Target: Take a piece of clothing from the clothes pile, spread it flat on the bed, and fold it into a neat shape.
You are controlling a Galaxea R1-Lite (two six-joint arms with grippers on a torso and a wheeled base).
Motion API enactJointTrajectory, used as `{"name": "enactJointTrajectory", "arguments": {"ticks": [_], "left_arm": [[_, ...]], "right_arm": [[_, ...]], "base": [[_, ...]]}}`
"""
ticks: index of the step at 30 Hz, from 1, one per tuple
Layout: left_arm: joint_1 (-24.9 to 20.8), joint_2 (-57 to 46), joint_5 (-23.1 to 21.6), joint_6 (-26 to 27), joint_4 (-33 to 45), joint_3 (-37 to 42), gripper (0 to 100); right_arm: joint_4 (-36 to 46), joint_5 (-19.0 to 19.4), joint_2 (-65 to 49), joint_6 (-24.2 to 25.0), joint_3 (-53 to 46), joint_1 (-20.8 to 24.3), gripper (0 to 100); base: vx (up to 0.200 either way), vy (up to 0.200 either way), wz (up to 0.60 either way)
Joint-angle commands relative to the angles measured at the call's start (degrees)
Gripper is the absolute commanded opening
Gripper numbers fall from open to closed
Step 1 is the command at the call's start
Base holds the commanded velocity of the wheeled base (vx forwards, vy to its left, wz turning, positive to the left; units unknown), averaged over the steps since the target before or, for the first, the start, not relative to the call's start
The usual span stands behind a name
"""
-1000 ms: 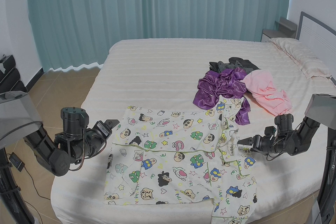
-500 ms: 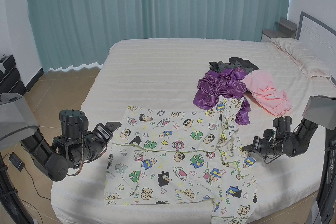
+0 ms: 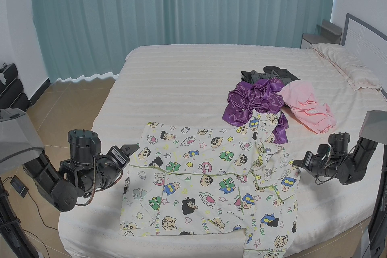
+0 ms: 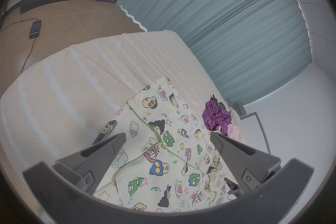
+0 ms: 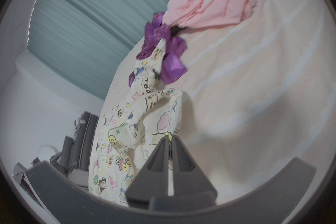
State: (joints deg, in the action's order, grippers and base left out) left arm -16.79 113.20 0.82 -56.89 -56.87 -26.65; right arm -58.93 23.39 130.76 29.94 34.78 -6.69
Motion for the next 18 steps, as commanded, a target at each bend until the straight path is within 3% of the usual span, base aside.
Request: {"name": "enactJointTrajectory", "arguments": {"ticks": [1, 18], "left_arm": [[-0.2, 1.1, -0.1, 0.0, 0.0, 1.2, 100], [-1.0, 1.7, -0.1, 0.0, 0.0, 2.6, 100]], "right_arm": [[-1.7, -2.6, -1.2, -0.2, -3.6, -3.9, 0], [-2.2, -9.2, -1.3, -3.5, -8.1, -6.0, 0]], "base": [[0.000, 0.000, 0.00], [0.000, 0.000, 0.00]]}}
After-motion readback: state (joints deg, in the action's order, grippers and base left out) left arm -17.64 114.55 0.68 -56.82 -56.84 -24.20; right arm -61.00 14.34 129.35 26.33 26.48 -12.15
